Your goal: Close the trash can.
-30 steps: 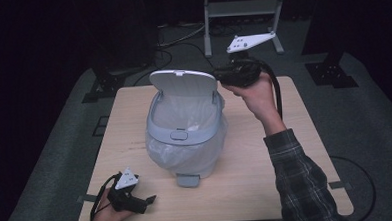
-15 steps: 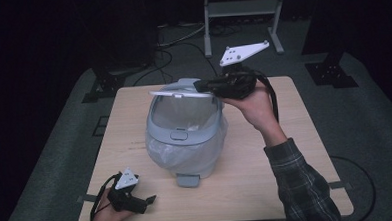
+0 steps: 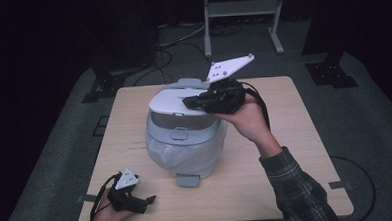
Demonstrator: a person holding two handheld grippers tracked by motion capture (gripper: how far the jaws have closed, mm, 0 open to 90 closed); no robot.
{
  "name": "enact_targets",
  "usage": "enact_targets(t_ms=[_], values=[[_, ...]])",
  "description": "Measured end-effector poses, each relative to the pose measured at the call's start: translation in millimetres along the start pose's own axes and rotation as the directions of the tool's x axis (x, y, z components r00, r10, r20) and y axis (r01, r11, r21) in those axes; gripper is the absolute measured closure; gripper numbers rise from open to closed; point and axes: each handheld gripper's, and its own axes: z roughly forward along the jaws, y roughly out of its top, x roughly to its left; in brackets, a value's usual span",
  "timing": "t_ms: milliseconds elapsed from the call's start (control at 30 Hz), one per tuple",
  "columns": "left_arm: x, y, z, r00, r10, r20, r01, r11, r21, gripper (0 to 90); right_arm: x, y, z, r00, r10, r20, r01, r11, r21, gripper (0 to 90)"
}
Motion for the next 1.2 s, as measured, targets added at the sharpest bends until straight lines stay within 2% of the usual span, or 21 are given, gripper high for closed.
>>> enact_targets(t_ms=[400,667,867,1200], values=[[0.0,0.0,0.0,1.0000,0.000,0.000,0.000,1.0000,0.000,0.0,12.7,-8.5,14.8,0.9986,-0.006,-0.053,0.008,0.999,0.040,89.7],[0.0,0.0,0.0,1.0000,0.000,0.000,0.000,1.0000,0.000,0.0,18.8,-14.4,18.7,0.9968,-0.006,-0.079,0.010,0.998,0.055,89.7],[0.0,0.0,0.0,1.0000,-0.001,0.000,0.001,1.0000,0.000,0.0,20.5,-17.5,22.8,0.9966,-0.008,-0.082,0.016,0.996,0.088,89.8],[-0.1,0.0,0.1,1.0000,0.000,0.000,0.000,1.0000,0.000,0.0,23.4,-18.8,23.1,0.9971,-0.016,-0.074,0.022,0.996,0.086,90.0]])
